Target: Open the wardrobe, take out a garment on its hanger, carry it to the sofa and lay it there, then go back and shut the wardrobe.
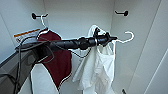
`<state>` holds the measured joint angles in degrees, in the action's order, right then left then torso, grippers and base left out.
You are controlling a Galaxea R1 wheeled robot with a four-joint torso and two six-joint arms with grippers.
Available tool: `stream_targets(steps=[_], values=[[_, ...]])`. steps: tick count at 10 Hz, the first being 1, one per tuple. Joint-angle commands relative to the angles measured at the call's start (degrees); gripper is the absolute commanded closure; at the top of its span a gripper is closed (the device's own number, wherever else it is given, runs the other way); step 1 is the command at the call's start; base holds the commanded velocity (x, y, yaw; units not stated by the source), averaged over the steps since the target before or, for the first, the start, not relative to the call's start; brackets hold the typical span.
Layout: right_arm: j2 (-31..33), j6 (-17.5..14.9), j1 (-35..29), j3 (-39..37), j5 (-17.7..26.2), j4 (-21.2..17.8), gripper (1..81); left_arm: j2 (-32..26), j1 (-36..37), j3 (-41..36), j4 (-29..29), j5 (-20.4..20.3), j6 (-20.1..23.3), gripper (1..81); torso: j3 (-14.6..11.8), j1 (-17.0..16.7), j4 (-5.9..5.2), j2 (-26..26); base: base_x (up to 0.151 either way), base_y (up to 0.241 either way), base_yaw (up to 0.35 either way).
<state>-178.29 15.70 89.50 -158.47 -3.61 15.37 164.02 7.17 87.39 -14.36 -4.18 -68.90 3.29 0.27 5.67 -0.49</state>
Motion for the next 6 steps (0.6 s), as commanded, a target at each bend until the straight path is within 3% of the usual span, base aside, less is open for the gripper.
stream_targets(steps=[1,6], values=[[-0.5,-0.3,-2.2,0.5,2.7,0.2,1.0,-2.0,5.3,-3.4,-4.6,-0.6,1.1,81.1,0.0,0.0,0.00,0.0,0.000,0.000,0.000],[-0.4,-0.3,-2.3,0.6,2.0,0.4,1.0,-4.5,-1.0,-8.8,-8.1,-0.6,1.0,81.1,0.0,0.0,-0.02,0.0,0.000,0.000,0.000]])
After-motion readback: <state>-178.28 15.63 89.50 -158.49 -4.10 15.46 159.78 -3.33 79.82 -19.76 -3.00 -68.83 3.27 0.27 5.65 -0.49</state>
